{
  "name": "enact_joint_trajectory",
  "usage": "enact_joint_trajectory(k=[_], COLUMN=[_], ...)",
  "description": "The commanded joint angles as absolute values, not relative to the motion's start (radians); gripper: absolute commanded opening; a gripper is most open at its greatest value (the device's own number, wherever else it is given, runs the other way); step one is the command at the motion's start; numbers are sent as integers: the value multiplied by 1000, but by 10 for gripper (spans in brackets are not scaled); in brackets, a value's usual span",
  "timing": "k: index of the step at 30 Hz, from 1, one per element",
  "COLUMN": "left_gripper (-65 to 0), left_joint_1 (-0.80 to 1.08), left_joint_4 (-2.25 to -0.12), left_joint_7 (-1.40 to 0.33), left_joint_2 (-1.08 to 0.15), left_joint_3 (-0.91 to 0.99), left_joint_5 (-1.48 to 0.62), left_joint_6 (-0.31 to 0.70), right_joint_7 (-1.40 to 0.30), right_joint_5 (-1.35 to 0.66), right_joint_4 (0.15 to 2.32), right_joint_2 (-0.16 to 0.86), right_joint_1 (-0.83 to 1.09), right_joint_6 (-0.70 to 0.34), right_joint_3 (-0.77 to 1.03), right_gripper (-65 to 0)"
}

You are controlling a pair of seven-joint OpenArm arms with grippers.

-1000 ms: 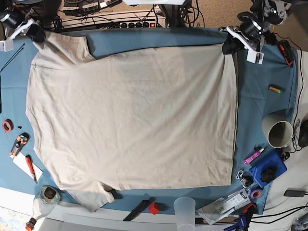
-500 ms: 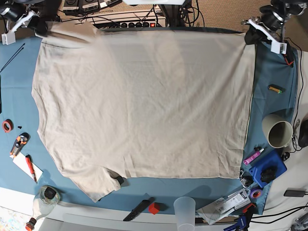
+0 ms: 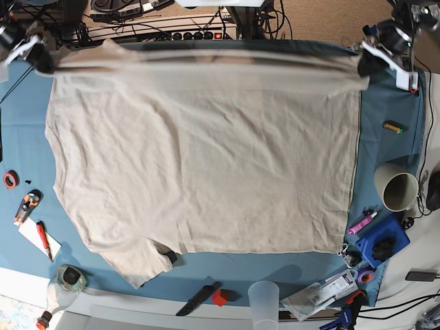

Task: Fold the T-shirt properly
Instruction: 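Pull the shoulder corners apart with both grippers to stretch the shirt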

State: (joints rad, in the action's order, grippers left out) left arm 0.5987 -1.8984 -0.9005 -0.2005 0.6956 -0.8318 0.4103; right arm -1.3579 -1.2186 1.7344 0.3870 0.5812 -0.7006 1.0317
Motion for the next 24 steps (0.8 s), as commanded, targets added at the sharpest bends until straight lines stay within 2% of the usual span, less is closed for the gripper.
enact_joint_trajectory(k=[1, 7, 16, 24], left_gripper=[-650, -650, -650, -650], left_joint_1=[588, 534, 495, 556], left_joint_4=[-1916, -1916, -1915, -1920], left_joint_7=[-895, -917, -898, -952], left_joint_2=[-220, -241, -251, -245], left_joint_3=[704, 703, 702, 703], left_joint_5=[-833, -823, -774, -868], left_joint_6=[400, 400, 400, 412], right_joint_7=[-1323, -1299, -1201, -1201], right_joint_5=[-1210, -1103, -890, -863], right_joint_4=[1747, 1747, 1745, 1745], right_joint_2=[425, 485, 474, 474], right_joint_1=[575, 505, 410, 399], right_joint_6=[-698, -667, -627, -627], right_joint_3=[1046, 991, 785, 735], right_gripper=[-650, -650, -650, -650])
